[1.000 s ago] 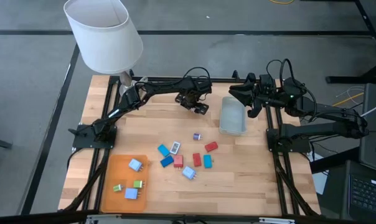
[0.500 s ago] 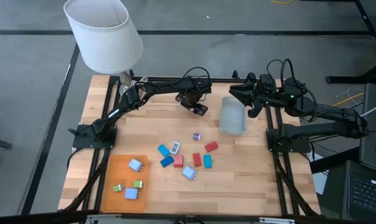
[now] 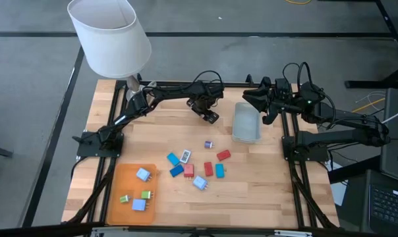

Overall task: Pick & Place Office items
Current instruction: Put the light pink charger adapter into the orange bin, then put the blue charger adapter into the orange bin

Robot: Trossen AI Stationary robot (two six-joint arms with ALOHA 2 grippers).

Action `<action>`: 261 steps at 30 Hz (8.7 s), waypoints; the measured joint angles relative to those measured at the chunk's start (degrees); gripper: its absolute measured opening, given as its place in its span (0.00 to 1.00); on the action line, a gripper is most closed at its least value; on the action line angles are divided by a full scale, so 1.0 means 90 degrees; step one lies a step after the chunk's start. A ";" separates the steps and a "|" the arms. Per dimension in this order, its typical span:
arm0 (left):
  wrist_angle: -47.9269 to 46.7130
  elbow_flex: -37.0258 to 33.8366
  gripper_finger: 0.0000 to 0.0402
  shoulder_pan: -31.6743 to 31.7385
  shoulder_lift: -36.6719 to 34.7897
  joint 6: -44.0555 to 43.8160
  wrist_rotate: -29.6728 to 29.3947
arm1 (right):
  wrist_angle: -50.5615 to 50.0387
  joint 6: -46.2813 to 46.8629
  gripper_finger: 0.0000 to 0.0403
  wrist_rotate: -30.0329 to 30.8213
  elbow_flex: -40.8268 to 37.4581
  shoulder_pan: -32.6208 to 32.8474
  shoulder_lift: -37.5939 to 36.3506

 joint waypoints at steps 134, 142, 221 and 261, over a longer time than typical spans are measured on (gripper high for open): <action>0.3961 -0.4241 0.68 -0.1255 -0.3876 0.3330 0.0525 | -0.2480 -0.0349 0.25 0.1314 0.0012 0.0000 -0.2081; 0.4222 -0.4241 0.67 -0.0932 -0.3881 0.2959 0.0504 | -0.3577 0.0822 0.25 0.0821 0.0002 0.0005 -0.3050; 0.4752 -0.4186 0.31 -0.1729 -0.2003 0.2097 0.1283 | 0.1503 -0.0325 0.25 -0.1554 -0.4673 0.0046 -0.4402; 0.0583 -0.4318 0.31 -0.2162 -0.8463 0.0356 -0.2680 | -0.0933 -0.1834 0.25 -0.0544 -0.5224 0.0046 -0.4220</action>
